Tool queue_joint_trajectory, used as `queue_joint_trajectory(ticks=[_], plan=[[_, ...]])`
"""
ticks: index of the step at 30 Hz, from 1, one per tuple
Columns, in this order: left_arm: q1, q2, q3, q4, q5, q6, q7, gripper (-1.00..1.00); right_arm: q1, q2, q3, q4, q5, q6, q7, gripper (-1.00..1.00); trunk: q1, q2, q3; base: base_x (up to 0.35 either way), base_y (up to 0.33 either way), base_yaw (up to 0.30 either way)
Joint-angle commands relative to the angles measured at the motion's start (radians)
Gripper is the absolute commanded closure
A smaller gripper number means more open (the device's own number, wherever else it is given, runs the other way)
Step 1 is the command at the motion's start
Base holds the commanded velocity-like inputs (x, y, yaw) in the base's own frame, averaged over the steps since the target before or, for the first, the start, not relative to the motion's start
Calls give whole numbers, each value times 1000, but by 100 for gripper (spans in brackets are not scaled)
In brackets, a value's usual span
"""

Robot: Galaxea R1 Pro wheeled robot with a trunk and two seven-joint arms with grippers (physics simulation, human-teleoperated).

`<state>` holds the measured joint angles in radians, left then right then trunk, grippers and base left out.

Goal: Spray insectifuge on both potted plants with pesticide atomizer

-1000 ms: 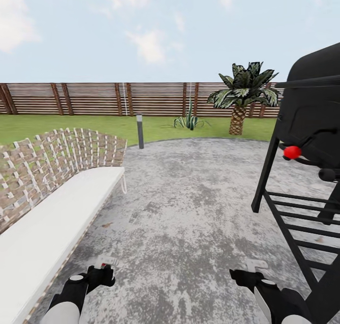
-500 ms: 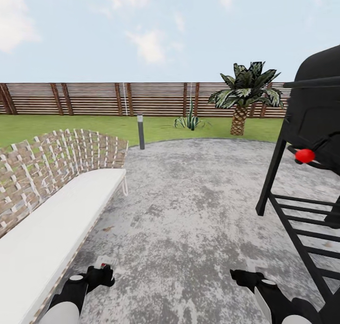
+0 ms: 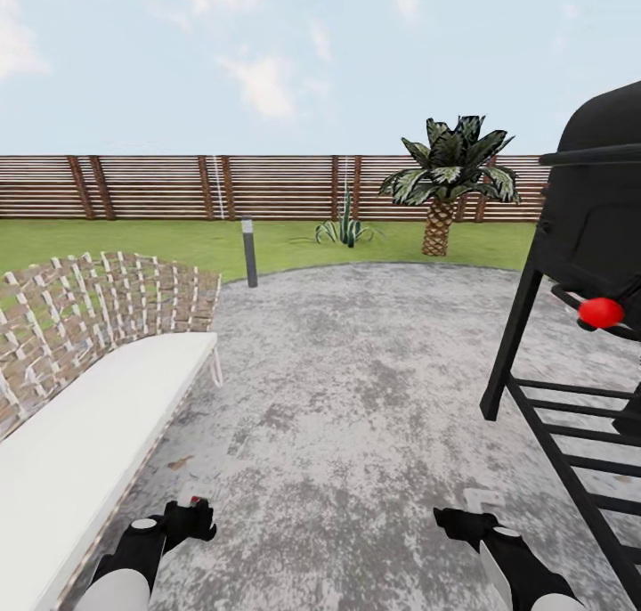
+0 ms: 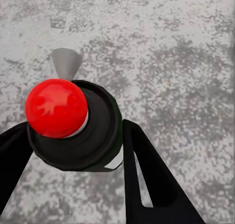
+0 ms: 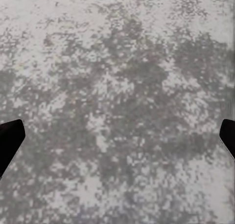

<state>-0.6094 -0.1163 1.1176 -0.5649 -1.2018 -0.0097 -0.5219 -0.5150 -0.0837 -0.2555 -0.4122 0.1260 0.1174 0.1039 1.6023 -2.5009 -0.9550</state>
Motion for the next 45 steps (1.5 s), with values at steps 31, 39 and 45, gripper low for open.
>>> queue_joint_trajectory(ticks=[31,39,45], plan=[[-1,-2,8,-3,-5,-1,-7,100,0,3,-7,-1,11,4,8,-100,0,0,-1,336,-6,-5],[-1,-2,8,-3,-5,-1,-7,100,0,1,-7,-1,11,4,8,-100,0,0,-1,336,-79,0],[-2,-2,8,-3,-5,-1,-7,100,0,1,-7,0,11,3,8,-100,0,0,-1,336,-82,0]])
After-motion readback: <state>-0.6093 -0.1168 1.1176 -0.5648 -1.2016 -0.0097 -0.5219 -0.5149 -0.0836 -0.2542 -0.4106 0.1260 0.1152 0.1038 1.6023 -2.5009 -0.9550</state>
